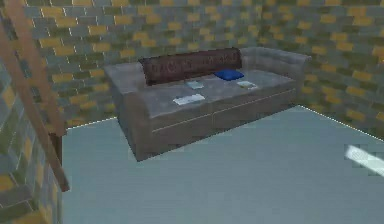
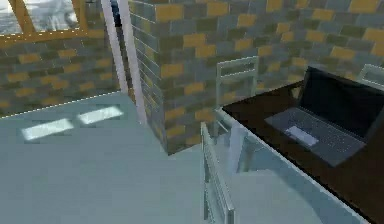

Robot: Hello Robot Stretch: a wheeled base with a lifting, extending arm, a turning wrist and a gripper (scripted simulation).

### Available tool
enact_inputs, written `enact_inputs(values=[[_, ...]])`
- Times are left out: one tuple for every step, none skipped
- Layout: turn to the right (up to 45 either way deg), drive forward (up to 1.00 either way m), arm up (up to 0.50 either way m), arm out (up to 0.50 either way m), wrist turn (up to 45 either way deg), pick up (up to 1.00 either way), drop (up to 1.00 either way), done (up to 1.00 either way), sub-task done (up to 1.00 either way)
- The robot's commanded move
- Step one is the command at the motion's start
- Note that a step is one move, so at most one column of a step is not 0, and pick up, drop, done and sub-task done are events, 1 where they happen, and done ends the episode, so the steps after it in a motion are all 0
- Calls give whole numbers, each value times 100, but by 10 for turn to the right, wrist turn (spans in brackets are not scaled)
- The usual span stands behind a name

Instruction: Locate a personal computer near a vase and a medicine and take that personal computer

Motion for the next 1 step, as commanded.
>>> enact_inputs(values=[[-210, 0, 0, 0, 0, 0, 0, 0, 0]])
